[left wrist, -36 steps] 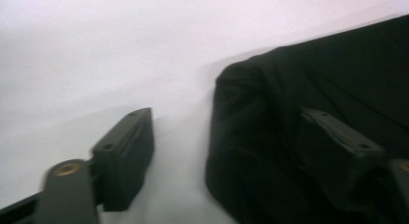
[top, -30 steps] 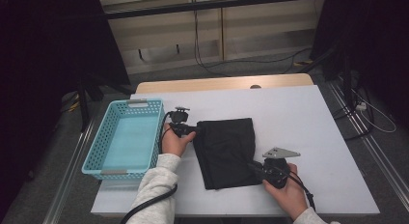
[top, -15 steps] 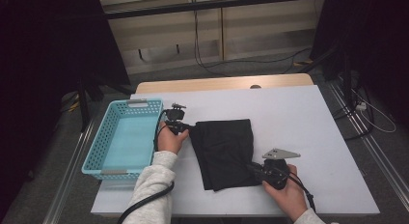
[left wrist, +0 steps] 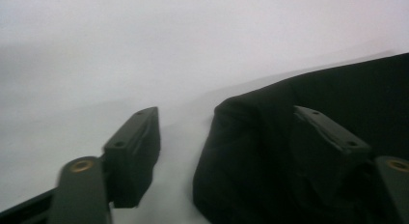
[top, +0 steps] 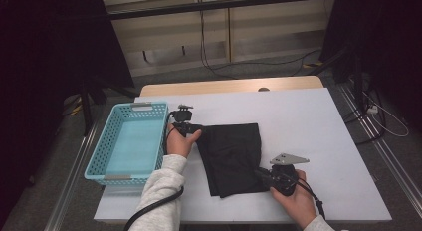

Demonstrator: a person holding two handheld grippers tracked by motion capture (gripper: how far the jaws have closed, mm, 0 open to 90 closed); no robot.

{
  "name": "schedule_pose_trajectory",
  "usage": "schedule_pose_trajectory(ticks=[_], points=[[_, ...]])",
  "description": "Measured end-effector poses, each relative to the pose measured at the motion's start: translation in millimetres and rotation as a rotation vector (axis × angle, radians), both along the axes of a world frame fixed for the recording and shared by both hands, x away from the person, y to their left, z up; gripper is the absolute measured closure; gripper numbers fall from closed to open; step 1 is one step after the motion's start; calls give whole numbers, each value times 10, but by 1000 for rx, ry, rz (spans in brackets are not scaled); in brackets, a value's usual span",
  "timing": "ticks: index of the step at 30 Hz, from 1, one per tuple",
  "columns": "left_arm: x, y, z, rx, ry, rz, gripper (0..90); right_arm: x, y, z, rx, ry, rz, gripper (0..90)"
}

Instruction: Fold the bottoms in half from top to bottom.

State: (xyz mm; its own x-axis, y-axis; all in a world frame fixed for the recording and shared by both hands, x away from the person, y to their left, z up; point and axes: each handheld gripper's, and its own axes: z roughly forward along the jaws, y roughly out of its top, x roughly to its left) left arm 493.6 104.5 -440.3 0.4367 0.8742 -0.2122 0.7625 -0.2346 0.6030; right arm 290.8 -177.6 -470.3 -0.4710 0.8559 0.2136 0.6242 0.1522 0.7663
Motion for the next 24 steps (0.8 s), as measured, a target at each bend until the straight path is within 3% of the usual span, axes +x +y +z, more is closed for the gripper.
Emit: schedule_pose_trajectory(ticks=[3, 6, 10, 14, 15, 17, 21, 24], points=[[14, -41, -58, 26, 22, 2, 225, 0, 2, 0, -1, -3, 1, 791], [2, -73, -62, 72, 26, -18, 260, -3, 3, 0, -2, -4, 3, 790], [-33, -120, -24, 124, 48, -46, 425, -3, 8, -2, -3, -6, 2, 791], [-41, -132, 6, 89, 117, -38, 612, -10, 23, 0, -9, -9, 1, 791], [-38, -128, 8, 62, 147, -45, 681, -10, 26, 1, -8, -8, 0, 791], [-33, -136, 5, 39, 169, -34, 772, -12, 30, 2, -10, -9, 0, 793], [7, -152, 48, 59, 203, -30, 808, -15, 30, 6, -5, -11, 0, 799], [49, -164, 110, 99, 235, -38, 820, -19, 27, 20, -4, -19, -2, 805]])
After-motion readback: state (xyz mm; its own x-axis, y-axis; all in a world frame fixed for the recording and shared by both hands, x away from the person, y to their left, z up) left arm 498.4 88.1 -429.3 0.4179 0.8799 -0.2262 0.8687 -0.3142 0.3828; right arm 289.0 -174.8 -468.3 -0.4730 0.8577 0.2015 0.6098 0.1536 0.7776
